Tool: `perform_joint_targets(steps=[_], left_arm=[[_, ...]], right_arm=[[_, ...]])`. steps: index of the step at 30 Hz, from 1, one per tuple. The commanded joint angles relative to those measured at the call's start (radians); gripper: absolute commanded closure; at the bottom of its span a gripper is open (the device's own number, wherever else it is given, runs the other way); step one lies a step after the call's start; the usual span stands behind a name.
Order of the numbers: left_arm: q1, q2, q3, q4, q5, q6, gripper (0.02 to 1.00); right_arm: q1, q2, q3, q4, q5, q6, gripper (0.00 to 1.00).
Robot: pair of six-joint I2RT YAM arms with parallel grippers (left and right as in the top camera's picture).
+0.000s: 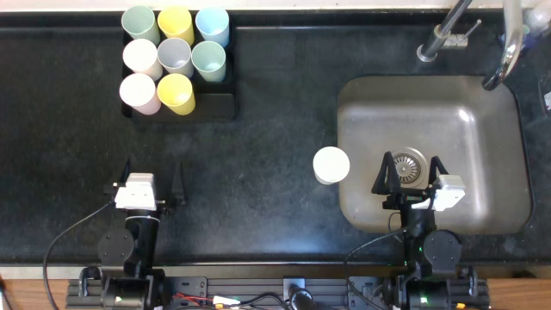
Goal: Store Cups
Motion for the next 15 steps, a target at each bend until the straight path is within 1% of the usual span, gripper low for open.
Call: perform_joint_targets(steps=[1,15], left_arm=[[0.0,-0.013,-0.001,-0.005,-0.022,-0.01,0.02],[-0.01,-0.013,-0.002,0.001,-0.022,-0.01,0.02]], right_arm=[[-0.006,-0.008,-0.014,0.005,-0.001,-0.006,0.003],[-0.006,-0.008,-0.014,0.005,-0.001,-0.007,0.003]])
